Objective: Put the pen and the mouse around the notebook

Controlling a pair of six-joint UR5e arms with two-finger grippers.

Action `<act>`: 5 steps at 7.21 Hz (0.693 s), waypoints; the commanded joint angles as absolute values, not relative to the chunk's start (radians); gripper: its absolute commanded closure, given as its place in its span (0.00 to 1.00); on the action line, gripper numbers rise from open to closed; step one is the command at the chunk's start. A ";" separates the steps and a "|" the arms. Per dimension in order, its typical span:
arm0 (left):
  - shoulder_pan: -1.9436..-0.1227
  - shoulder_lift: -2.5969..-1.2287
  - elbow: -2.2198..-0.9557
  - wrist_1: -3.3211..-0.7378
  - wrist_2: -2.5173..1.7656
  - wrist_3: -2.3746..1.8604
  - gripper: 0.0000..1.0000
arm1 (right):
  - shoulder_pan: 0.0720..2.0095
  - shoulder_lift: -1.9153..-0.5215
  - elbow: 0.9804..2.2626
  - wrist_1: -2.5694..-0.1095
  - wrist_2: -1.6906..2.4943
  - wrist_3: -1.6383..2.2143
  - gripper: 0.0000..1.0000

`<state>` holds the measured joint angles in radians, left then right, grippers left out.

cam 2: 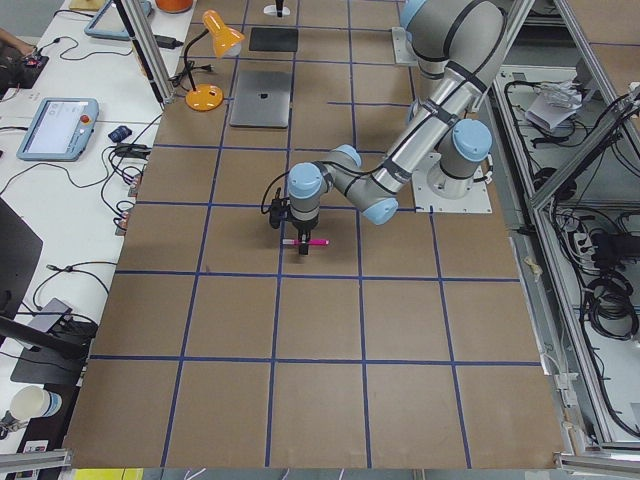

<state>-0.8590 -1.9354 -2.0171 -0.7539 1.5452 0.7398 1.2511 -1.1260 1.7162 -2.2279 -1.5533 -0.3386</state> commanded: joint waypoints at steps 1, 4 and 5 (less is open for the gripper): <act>-0.859 -1.960 -2.010 -0.729 1.496 0.736 0.19 | 1.307 -1.028 1.703 -2.342 -1.523 -0.261 0.49; -0.858 -1.965 -2.005 -0.729 1.493 0.739 1.00 | 1.328 -1.014 1.704 -2.352 -1.540 -0.253 0.47; -0.857 -1.965 -2.005 -0.729 1.494 0.738 1.00 | 1.328 -1.011 1.703 -2.350 -1.546 -0.255 0.27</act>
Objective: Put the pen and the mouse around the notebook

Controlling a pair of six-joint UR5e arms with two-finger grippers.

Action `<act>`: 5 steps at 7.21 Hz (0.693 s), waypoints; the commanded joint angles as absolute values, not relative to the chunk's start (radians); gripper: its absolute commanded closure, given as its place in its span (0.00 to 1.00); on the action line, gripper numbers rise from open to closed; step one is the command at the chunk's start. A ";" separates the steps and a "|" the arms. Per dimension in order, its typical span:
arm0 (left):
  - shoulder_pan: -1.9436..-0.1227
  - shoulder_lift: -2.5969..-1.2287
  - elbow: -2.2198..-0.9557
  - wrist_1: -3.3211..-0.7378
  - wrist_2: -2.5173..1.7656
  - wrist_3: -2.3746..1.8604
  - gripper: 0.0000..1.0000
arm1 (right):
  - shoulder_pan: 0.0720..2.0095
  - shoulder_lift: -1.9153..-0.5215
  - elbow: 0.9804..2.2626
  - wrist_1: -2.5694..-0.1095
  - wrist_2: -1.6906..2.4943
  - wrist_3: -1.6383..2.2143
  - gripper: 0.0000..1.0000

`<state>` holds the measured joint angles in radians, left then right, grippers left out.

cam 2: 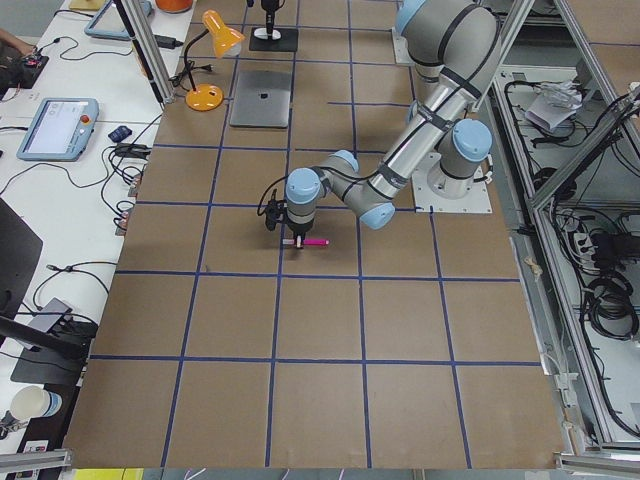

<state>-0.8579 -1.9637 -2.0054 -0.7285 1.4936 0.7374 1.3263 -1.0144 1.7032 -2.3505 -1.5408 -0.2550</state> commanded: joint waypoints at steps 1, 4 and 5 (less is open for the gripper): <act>-0.857 -1.962 -2.005 -0.730 1.506 0.738 1.00 | 1.328 -1.011 1.701 -2.338 -1.580 -0.256 0.00; -0.870 -1.930 -2.002 -0.735 1.508 0.622 1.00 | 1.328 -1.087 1.634 -2.152 -1.575 -0.253 0.00; -0.876 -1.925 -2.000 -0.736 1.506 0.591 1.00 | 1.328 -1.145 1.596 -2.005 -1.574 -0.252 0.00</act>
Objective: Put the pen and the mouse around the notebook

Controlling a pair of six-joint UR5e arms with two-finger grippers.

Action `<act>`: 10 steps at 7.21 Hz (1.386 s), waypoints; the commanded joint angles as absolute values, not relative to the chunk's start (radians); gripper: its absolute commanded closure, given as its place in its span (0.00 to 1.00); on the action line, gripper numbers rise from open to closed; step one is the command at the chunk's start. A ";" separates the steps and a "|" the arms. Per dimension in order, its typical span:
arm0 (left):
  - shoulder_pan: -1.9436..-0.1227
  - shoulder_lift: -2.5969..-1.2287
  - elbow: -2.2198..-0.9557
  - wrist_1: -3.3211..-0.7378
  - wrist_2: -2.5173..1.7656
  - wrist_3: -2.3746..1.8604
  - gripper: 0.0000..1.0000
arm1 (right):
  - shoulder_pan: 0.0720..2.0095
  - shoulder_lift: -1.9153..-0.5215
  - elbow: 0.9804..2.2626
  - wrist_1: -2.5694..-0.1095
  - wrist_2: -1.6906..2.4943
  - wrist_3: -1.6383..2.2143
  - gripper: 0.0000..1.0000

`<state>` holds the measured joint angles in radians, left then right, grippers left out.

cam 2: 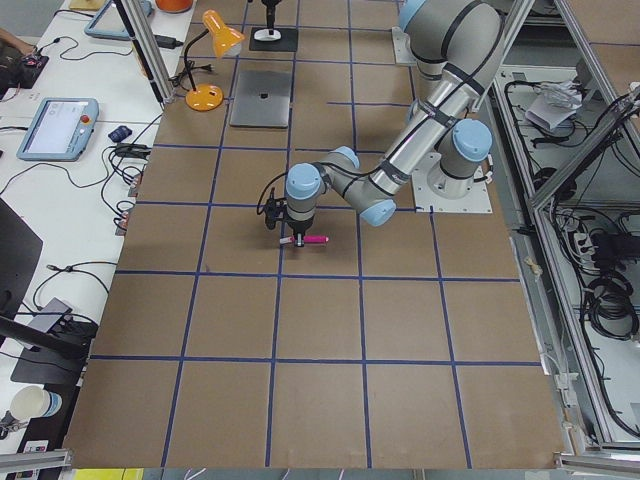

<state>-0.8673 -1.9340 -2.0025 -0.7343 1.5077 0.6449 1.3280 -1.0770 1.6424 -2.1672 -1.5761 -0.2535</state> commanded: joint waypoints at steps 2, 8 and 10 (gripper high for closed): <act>-0.912 -1.905 -2.002 -0.744 1.508 0.531 1.00 | 1.353 -1.314 1.566 -1.761 -1.588 -0.169 0.00; -1.107 -1.827 -2.008 -0.830 1.487 0.011 1.00 | 1.689 -1.522 1.502 -1.534 -1.572 0.207 0.00; -1.220 -1.818 -2.011 -0.830 1.414 -0.246 1.00 | 1.669 -1.517 1.490 -1.543 -1.578 0.195 0.00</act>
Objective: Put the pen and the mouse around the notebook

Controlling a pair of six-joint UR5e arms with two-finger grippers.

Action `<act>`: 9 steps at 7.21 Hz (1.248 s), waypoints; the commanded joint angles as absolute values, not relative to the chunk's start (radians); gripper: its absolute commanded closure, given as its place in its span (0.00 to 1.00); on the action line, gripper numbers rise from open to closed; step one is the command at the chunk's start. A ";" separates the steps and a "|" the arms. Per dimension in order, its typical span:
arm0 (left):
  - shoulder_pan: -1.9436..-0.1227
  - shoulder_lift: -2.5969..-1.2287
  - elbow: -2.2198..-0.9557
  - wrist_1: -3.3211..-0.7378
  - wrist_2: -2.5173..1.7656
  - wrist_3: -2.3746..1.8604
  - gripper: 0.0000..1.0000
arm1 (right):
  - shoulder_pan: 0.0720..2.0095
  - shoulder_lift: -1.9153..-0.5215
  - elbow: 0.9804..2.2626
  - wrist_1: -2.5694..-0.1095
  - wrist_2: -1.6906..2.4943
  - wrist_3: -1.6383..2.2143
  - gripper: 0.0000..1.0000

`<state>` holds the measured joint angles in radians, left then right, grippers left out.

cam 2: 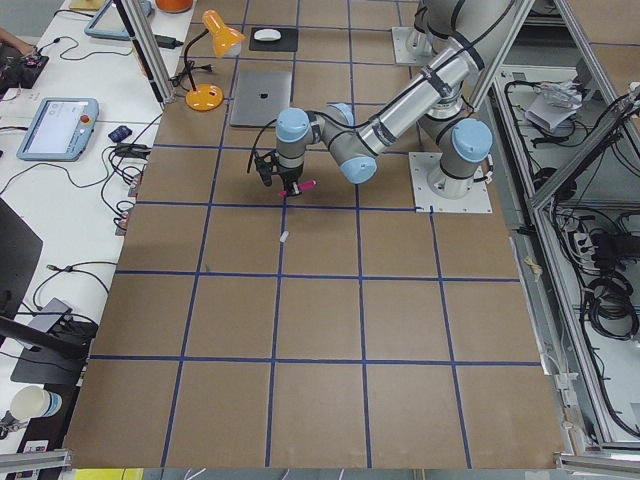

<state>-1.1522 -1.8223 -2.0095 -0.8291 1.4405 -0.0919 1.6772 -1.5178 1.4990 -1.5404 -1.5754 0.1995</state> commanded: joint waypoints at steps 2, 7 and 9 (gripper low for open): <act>-1.374 -1.819 -2.011 -0.824 1.423 -0.497 1.00 | 1.628 -1.513 1.444 -1.540 -1.572 0.195 0.00; -1.644 -1.855 -2.003 -0.796 1.475 -1.053 1.00 | 1.618 -1.517 1.447 -1.539 -1.574 0.167 0.00; -1.722 -1.870 -1.979 -0.799 1.554 -1.226 1.00 | 1.621 -1.519 1.450 -1.536 -1.572 0.167 0.00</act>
